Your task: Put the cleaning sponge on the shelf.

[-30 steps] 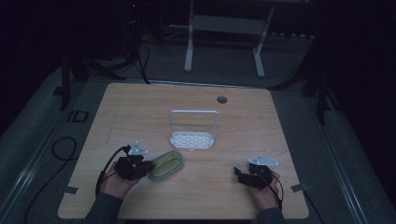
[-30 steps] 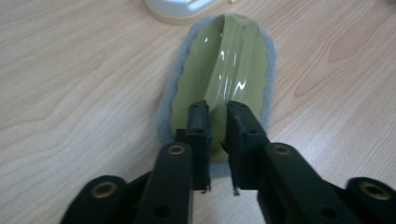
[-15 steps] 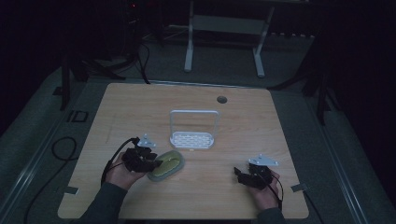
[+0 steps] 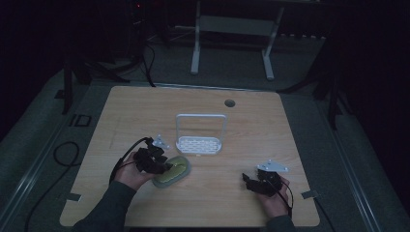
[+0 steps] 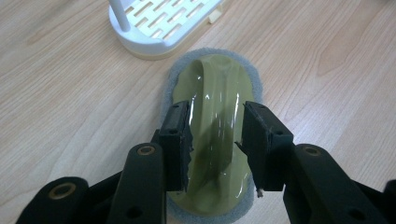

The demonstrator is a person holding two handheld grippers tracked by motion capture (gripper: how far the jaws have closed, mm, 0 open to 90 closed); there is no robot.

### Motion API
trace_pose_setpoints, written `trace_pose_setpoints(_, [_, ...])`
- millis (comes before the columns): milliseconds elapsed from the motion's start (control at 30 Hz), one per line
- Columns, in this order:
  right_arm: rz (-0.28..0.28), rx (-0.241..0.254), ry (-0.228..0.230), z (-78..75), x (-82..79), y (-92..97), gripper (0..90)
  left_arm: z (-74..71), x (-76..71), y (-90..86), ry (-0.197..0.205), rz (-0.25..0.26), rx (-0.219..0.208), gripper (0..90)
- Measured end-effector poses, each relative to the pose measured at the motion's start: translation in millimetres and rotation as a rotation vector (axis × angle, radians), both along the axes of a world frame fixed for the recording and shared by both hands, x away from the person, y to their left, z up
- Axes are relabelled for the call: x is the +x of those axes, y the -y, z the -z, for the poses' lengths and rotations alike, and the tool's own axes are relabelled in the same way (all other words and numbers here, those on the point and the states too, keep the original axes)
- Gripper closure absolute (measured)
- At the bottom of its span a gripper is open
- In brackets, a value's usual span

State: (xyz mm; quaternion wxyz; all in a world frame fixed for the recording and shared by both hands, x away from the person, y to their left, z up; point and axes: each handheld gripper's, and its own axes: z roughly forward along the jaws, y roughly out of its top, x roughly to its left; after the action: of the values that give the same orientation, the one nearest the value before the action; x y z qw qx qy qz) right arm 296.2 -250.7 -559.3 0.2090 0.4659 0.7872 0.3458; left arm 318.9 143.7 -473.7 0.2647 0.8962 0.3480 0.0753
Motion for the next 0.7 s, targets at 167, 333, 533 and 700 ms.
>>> trace_pose_setpoints(167, [0.000, 0.000, 0.000, 0.0, -0.1, 0.0, 29.1, -1.2, 4.8, 1.7, -0.020, 0.003, 0.019, 60.5])
trace_pose_setpoints(333, [0.000, 0.000, 0.000, 0.0, -0.1, 0.0, 29.1, -3.8, 9.5, 3.7, -0.035, 0.022, 0.037, 60.0])
trace_pose_setpoints(533, [-0.001, -0.001, 0.000, 0.0, 0.0, 0.1, 29.0, -6.5, 14.7, 7.4, -0.055, 0.040, 0.058, 59.6])
trace_pose_setpoints(700, [-0.002, -0.002, 0.001, 0.0, 0.1, 0.2, 29.1, -7.3, 18.4, 11.1, -0.070, 0.056, 0.078, 59.5])
